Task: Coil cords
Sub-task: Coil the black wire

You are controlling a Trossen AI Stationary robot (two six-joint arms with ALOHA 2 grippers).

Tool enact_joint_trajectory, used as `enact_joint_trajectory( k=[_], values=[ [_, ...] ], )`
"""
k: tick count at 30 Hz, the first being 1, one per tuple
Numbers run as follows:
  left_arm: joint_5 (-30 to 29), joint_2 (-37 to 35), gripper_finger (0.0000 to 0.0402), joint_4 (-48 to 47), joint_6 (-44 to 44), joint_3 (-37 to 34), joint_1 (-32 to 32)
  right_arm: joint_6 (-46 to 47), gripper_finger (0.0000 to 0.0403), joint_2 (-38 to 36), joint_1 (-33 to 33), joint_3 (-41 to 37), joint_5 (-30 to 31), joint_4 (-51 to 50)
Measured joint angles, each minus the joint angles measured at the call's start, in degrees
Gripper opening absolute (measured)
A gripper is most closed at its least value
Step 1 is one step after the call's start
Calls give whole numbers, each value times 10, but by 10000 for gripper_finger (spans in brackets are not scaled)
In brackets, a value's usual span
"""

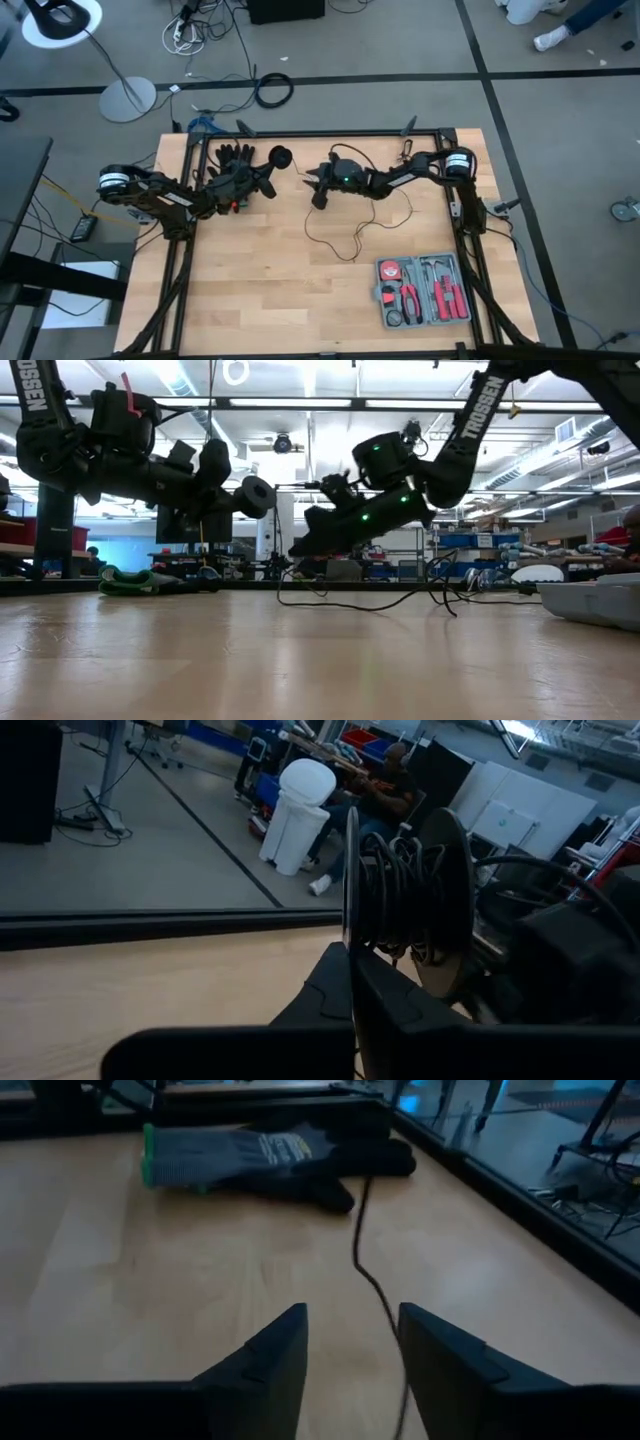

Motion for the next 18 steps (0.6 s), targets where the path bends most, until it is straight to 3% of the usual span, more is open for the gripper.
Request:
enact_joint_trajectory(
  k=[8, 18],
  values=[
    [35, 0, 0, 11, 1, 0, 0, 3, 187, 41, 1, 52, 11, -30],
    [60, 0, 0, 33, 0, 0, 0, -42, 185, 43, 1, 54, 25, -49]
  ],
)
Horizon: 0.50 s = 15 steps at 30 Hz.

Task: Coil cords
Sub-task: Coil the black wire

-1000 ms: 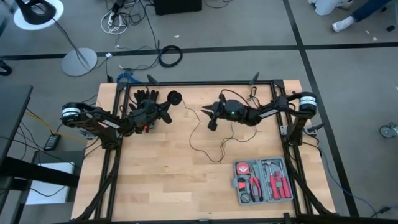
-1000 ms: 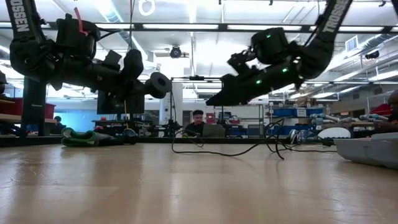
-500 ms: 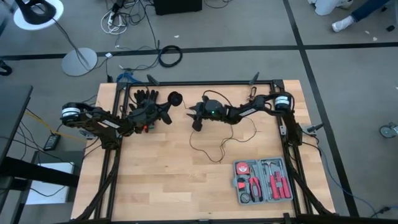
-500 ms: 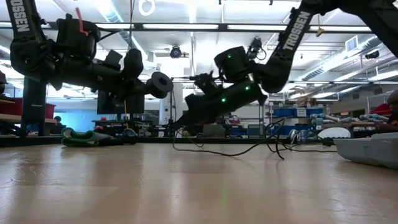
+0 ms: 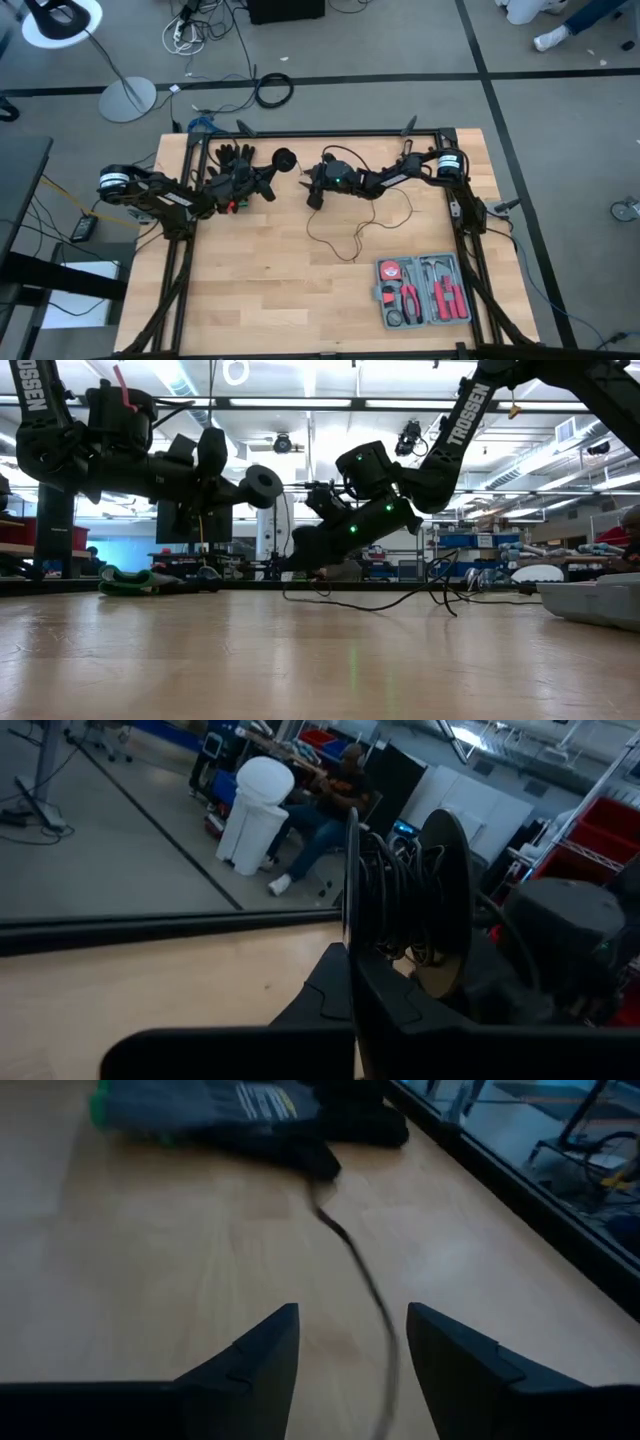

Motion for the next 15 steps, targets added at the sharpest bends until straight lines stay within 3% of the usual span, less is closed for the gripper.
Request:
enact_joint_trajectory(
  k=[7, 15],
  values=[
    [0, 0, 0, 7, 0, 0, 0, -21, 161, 0, 3, 0, 36, -14],
    [0, 0, 0, 6, 0, 0, 0, -20, 36, 0, 8, 0, 39, -16]
  ],
)
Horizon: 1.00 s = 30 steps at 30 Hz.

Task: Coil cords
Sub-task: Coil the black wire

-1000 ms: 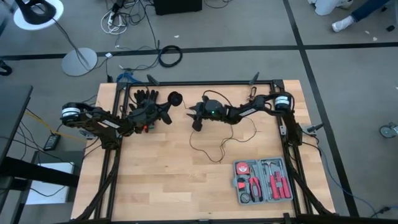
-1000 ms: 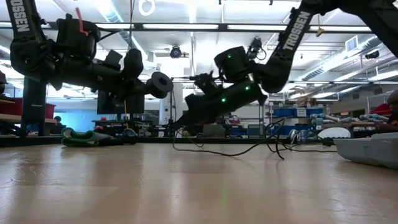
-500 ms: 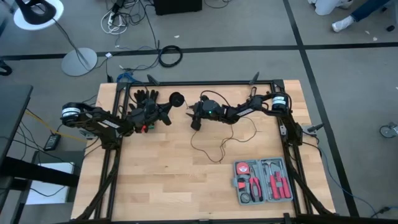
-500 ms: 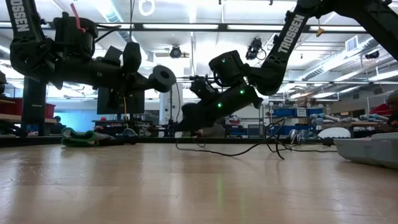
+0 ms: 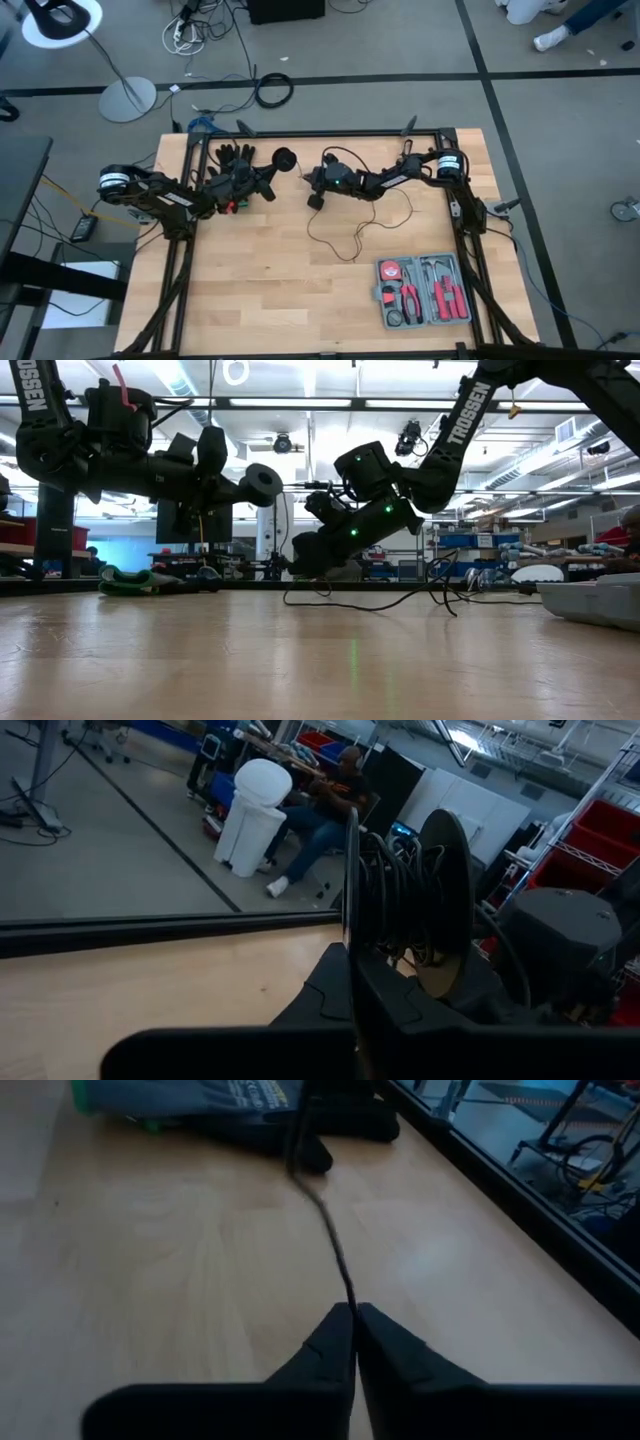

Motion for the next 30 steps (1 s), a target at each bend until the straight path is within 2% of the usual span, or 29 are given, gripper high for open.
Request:
enact_joint_trajectory(
  k=[2, 12, 21, 27, 30],
  values=[
    [0, 0, 0, 0, 0, 0, 0, 0, 10, 0, 6, 0, 0, 0],
    [-15, 0, 0, -4, 7, 0, 0, 65, 2, 0, 36, 4, -14, -9],
    [-27, 0, 0, -146, 17, 67, 0, 81, 1, 40, 40, 95, -19, -123],
    [-65, 0, 0, -155, 55, 87, 0, 86, 0, 45, 51, 112, -20, -126],
    [-78, 0, 0, -189, 91, 108, 0, 80, 0, 45, 55, 120, -61, -123]
  ],
)
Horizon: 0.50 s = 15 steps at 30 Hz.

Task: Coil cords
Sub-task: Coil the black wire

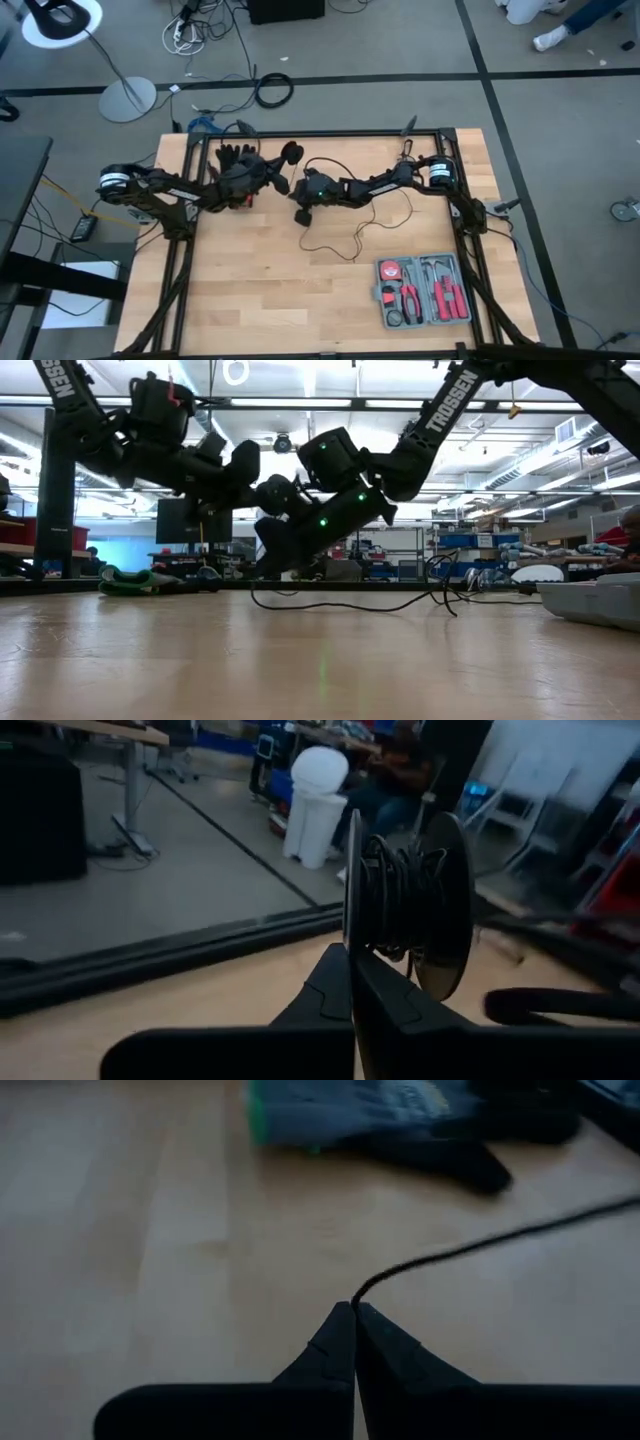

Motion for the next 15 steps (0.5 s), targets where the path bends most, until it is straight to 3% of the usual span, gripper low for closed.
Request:
enact_joint_trajectory(
  k=[9, 15],
  values=[
    [-5, 0, 0, -133, 90, 47, 0, -36, 0, -13, 12, 1, -86, -9],
    [-5, 0, 0, -209, 102, 47, 0, -51, 0, -47, 11, 1, -115, -34]
  ],
)
